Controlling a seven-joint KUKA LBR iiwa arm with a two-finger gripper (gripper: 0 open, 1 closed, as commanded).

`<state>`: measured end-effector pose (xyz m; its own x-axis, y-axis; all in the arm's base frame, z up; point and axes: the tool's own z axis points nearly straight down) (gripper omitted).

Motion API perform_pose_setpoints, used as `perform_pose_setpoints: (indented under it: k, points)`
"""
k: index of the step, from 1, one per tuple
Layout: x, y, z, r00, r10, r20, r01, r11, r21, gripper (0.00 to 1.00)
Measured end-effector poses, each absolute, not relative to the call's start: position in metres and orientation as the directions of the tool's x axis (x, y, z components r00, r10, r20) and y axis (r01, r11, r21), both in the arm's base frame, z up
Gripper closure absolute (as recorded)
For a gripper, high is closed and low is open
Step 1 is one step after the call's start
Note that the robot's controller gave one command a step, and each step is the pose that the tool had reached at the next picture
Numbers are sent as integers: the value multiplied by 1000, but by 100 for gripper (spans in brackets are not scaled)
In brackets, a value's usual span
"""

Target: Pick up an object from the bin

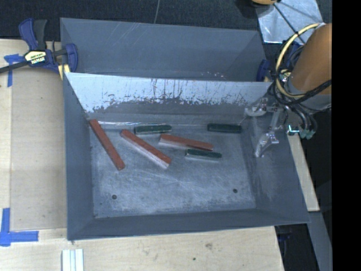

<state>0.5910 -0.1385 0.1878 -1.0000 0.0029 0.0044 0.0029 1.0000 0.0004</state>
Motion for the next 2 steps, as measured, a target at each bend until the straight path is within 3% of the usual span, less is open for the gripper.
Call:
perform_pose_setpoints:
  k: [1,2]
  points:
    - [593,-138,192,-1000,0,-4,0,1000,-1,0]
    - [595,-96,140,-999,35,-10,35,999,-2,0]
